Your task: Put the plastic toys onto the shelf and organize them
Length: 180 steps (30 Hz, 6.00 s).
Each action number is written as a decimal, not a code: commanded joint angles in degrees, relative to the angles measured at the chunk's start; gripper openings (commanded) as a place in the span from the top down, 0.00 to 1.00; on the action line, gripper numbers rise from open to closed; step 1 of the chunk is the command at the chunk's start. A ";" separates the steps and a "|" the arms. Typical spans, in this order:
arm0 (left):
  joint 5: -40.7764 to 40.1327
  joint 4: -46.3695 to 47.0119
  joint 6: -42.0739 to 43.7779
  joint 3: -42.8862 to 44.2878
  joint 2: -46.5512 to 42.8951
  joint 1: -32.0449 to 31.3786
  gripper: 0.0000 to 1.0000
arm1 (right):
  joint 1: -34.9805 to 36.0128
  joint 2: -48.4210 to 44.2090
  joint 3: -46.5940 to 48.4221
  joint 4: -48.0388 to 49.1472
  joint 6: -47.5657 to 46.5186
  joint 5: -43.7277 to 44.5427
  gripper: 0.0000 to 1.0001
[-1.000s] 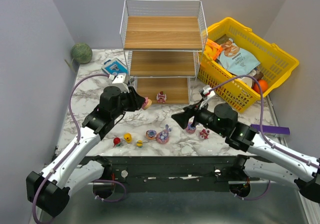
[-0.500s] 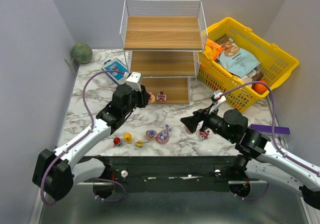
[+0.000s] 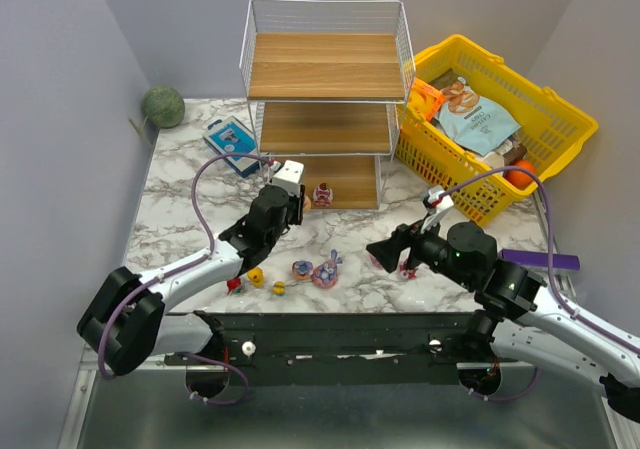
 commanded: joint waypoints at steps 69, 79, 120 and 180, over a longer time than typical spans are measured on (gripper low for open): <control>-27.07 46.70 22.37 -0.43 35.06 -3.52 0.83 | 0.12 -2.54 4.87 -9.98 0.85 3.84 0.14; -22.41 43.26 18.06 -1.31 31.98 -1.41 0.66 | 0.12 -1.92 5.22 -10.07 0.24 3.66 0.14; -12.48 29.22 13.32 -4.83 9.49 -1.14 0.01 | 0.12 -0.70 5.57 -12.62 3.14 6.91 0.14; -6.06 -19.84 1.27 -2.98 -35.87 4.40 0.04 | 8.13 17.96 6.99 -51.39 66.42 30.30 0.27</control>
